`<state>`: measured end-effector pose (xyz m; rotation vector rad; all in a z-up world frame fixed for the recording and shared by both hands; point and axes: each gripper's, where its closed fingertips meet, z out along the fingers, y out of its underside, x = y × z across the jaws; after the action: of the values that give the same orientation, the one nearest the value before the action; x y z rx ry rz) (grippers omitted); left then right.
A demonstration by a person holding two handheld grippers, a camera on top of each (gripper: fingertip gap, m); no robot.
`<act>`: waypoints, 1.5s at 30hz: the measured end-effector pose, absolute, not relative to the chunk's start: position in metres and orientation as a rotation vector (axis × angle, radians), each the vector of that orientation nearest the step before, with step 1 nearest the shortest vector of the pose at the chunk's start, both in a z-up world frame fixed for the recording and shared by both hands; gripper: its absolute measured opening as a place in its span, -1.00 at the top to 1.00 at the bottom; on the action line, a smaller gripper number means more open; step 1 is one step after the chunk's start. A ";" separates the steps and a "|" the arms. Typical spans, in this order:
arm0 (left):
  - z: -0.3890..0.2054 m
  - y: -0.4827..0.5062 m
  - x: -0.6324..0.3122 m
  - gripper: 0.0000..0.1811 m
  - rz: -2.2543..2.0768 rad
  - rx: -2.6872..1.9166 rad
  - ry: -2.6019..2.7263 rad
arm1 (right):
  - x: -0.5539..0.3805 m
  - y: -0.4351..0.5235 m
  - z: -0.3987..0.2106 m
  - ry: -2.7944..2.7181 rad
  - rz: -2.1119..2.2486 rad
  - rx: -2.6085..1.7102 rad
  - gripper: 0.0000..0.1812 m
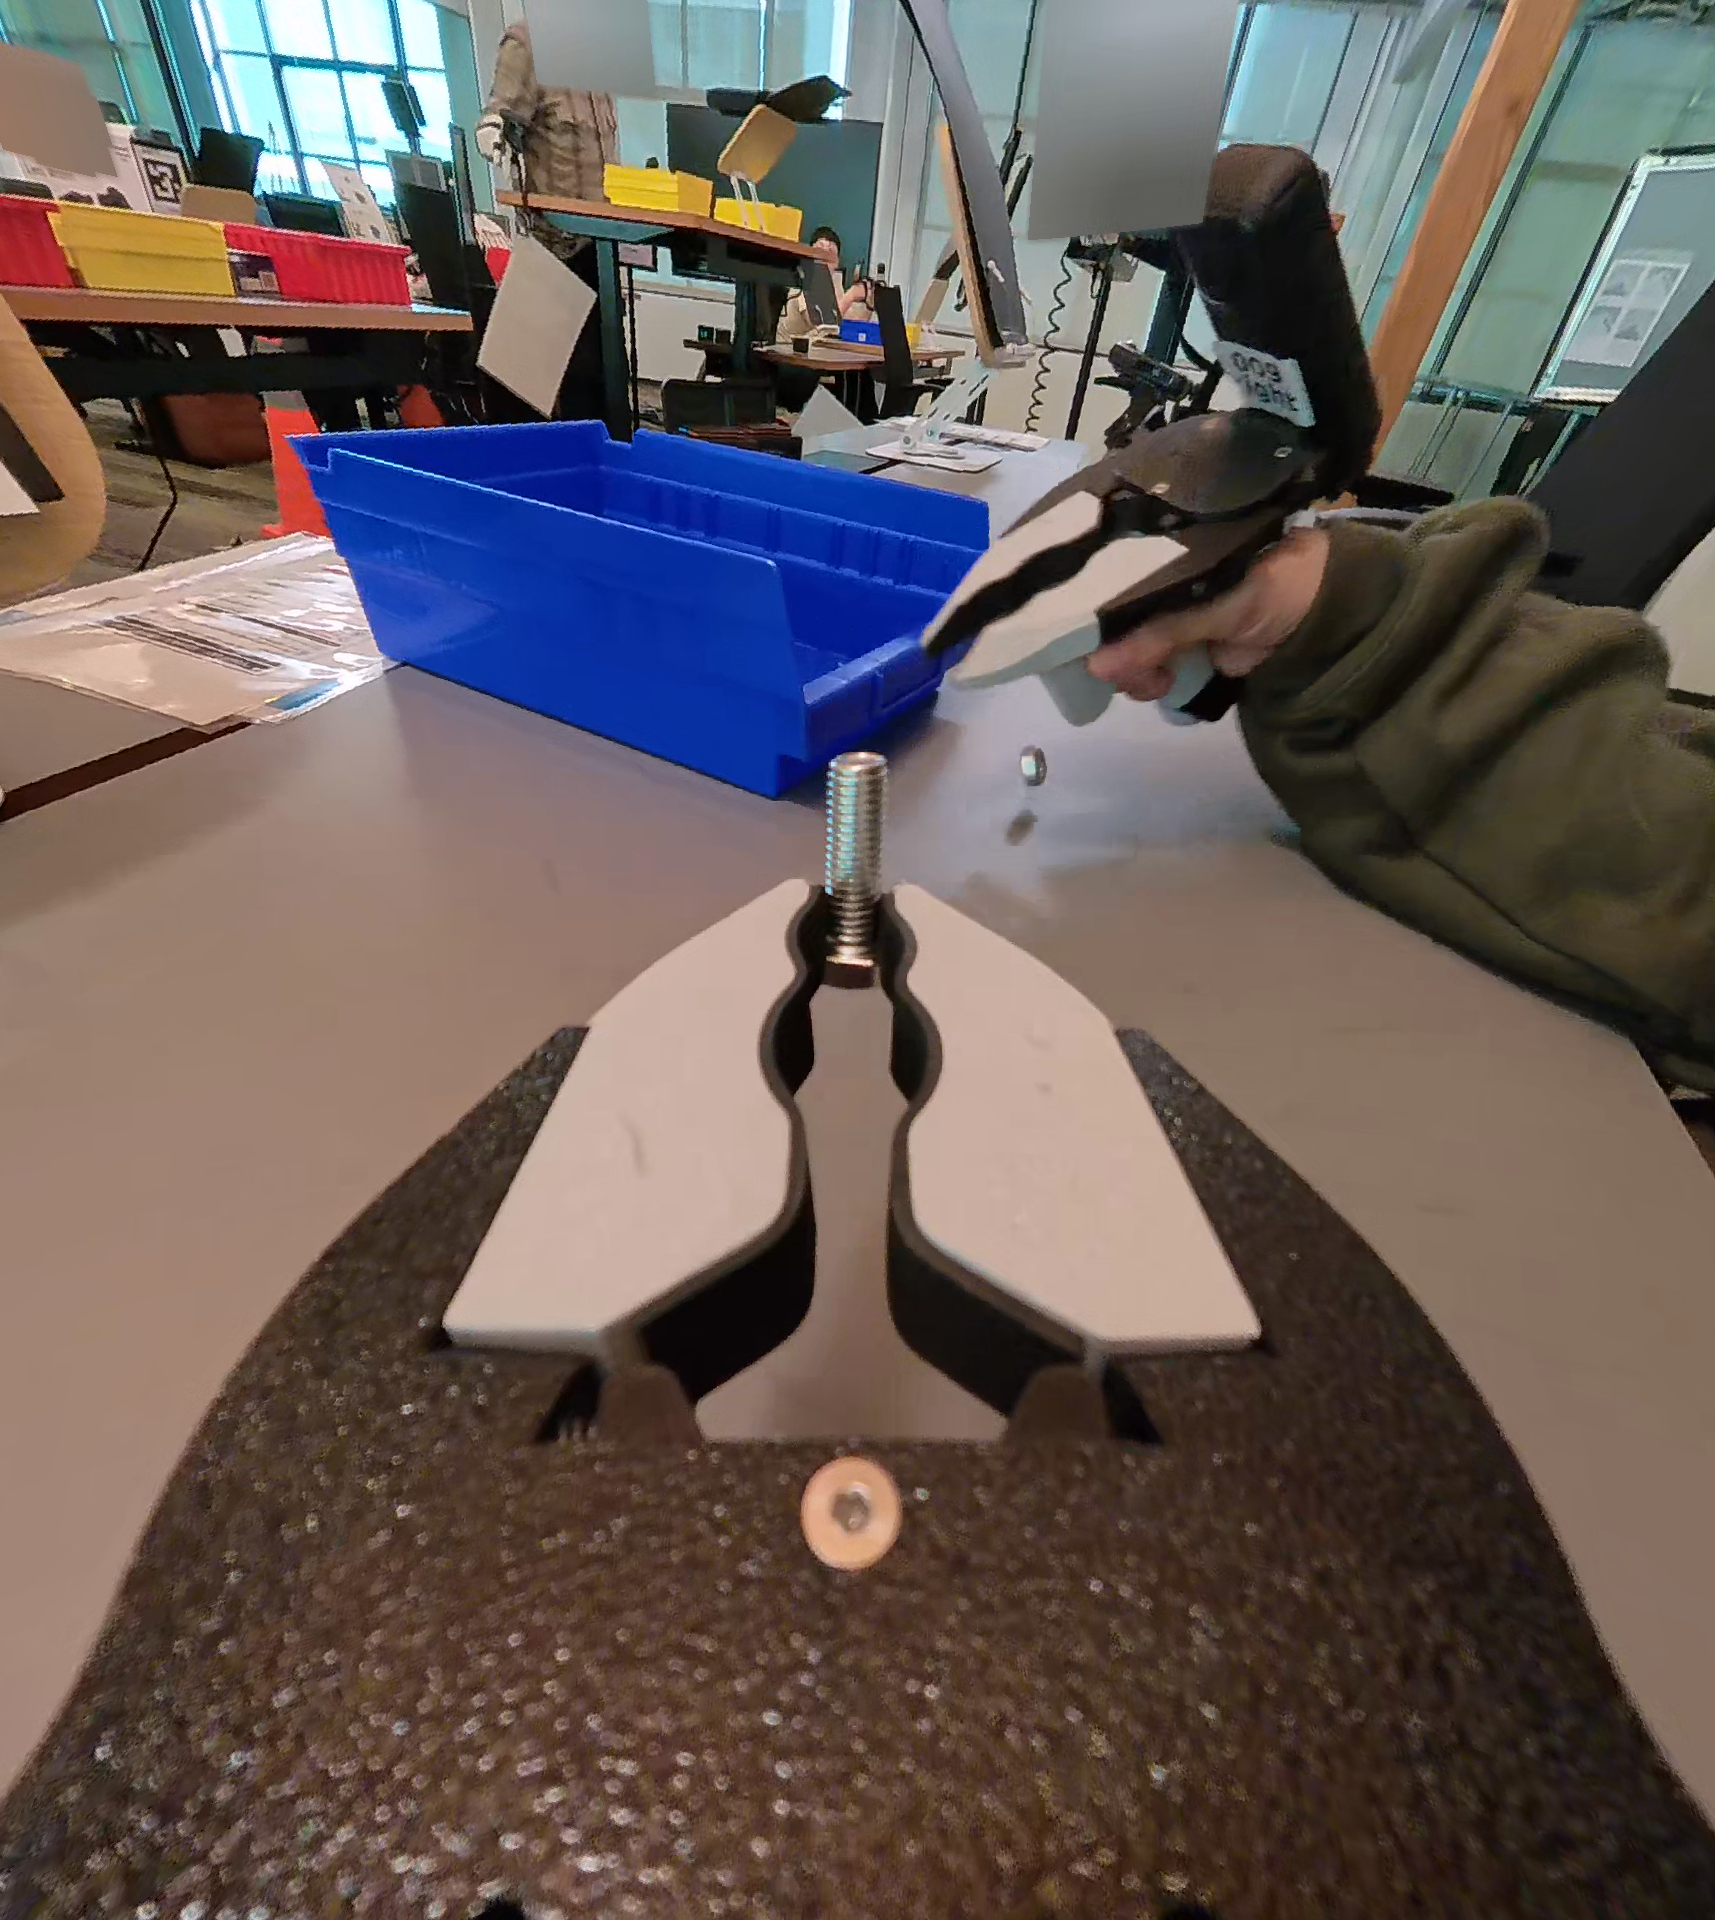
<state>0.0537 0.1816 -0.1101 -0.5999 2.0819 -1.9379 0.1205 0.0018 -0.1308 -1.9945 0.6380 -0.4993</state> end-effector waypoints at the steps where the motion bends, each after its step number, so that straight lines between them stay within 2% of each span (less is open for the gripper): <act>1: -0.110 0.181 0.053 0.90 -1.934 -0.595 2.084 | 0.114 -0.016 -0.140 0.692 -0.513 -2.069 0.73; 4: -0.110 0.180 0.052 0.90 -1.932 -0.580 2.089 | 0.102 -0.092 -0.159 0.943 -0.718 -2.211 0.69; 6: -0.111 0.180 0.051 0.90 -1.929 -0.574 2.097 | 0.083 -0.134 -0.180 1.178 -0.614 -2.230 0.58; 8: -0.112 0.178 0.051 0.90 -1.924 -0.571 2.109 | 0.079 -0.158 -0.192 1.268 -0.576 -2.141 0.59; 9: -0.112 0.178 0.051 0.90 -1.923 -0.569 2.114 | 0.083 -0.162 -0.195 1.268 -0.565 -2.067 0.66; 11: -0.112 0.176 0.050 0.90 -1.919 -0.561 2.117 | 0.086 -0.157 -0.198 1.258 -0.481 -1.993 0.68; 15: -0.112 0.177 0.049 0.90 -1.926 -0.561 2.111 | 0.092 -0.151 -0.200 1.165 -0.549 -2.084 0.74; 19: -0.110 0.178 0.049 0.90 -1.945 -0.566 2.106 | 0.104 -0.176 -0.199 1.292 -0.744 -2.111 0.54; 21: -0.111 0.177 0.048 0.90 -1.946 -0.565 2.111 | 0.113 -0.186 -0.196 1.300 -0.824 -2.105 0.51; 23: -0.111 0.176 0.048 0.90 -1.945 -0.560 2.120 | 0.122 -0.179 -0.194 1.248 -0.794 -2.077 0.56; 27: -0.111 0.176 0.047 0.90 -1.950 -0.561 2.123 | 0.126 -0.165 -0.200 1.201 -0.608 -2.094 0.81; 30: -0.111 0.176 0.047 0.90 -1.955 -0.561 2.124 | 0.124 -0.163 -0.201 1.210 -0.567 -2.127 0.81; 34: -0.111 0.175 0.044 0.90 -1.958 -0.526 2.137 | 0.101 -0.119 -0.187 0.905 -0.515 -2.221 0.82; 40: -0.112 0.164 0.033 0.90 -1.945 -0.400 2.175 | 0.050 0.037 -0.099 0.096 -0.478 -2.062 0.81; 45: -0.109 0.160 0.026 0.90 -1.931 -0.302 2.166 | 0.014 0.138 -0.069 -0.433 -0.296 -2.077 0.81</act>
<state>0.0261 0.1603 -0.1086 -0.3022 2.1662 -1.9310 0.0144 0.1376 -0.0689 -2.0773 -0.4330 -0.2963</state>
